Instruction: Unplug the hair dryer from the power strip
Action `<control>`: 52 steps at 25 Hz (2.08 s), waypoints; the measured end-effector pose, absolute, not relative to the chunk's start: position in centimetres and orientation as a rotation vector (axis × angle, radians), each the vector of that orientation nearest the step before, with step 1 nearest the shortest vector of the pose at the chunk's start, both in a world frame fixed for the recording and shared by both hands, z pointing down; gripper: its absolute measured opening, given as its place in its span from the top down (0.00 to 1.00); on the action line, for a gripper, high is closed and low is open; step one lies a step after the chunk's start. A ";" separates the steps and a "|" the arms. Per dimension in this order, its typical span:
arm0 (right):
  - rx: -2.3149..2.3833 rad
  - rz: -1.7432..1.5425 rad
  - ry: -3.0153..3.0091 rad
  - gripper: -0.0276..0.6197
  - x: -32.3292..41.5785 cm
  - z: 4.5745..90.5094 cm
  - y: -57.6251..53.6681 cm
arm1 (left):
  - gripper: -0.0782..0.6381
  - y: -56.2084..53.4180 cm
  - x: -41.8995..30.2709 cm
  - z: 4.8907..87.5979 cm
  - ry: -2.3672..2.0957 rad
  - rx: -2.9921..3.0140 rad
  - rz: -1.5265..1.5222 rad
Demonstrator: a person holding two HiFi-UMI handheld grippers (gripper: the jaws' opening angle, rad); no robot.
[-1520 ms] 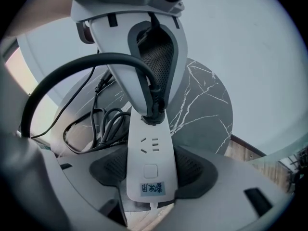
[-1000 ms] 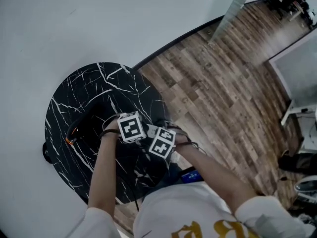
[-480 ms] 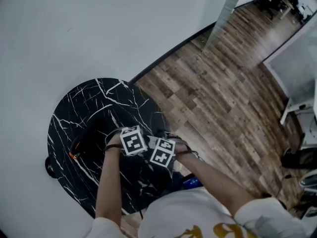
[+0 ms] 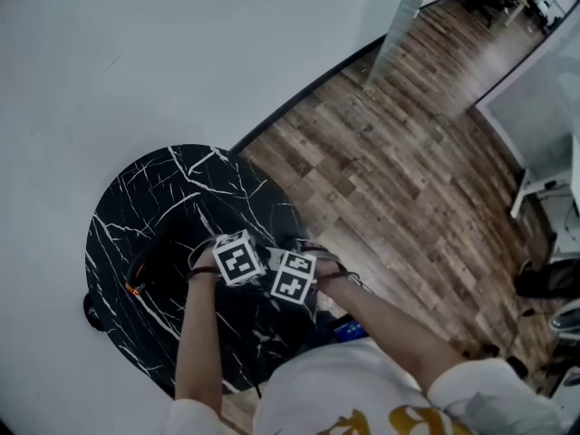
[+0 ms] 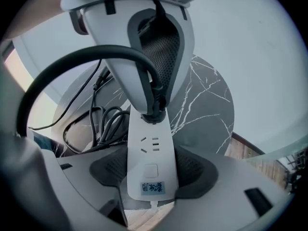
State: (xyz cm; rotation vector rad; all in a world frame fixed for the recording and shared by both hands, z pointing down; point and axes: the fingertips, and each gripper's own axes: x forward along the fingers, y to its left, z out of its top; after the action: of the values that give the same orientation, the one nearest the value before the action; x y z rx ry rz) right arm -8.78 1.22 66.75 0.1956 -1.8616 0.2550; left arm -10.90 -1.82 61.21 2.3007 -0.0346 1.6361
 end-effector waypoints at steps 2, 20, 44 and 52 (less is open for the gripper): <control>0.202 0.254 -1.864 0.54 -8.6 66.8 1.2 | 0.80 -1.0 -11.1 61.4 -0.069 2.300 1.704; 0.186 0.244 -1.854 0.54 -8.7 66.7 1.3 | 0.80 -0.5 -11.5 61.7 -0.098 2.302 1.791; 0.202 0.255 -1.844 0.54 -8.8 66.6 1.2 | 0.81 -1.1 -11.5 61.2 -0.106 2.342 1.684; 0.195 0.255 -1.857 0.54 -8.6 66.4 1.3 | 0.80 -2.2 -11.6 60.9 -0.075 2.292 1.616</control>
State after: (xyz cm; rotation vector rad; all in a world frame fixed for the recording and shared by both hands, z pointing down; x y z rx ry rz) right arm -8.64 1.28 66.43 0.1948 -1.8571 0.2554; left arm -11.60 -2.18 60.86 2.2916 -0.0745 1.6162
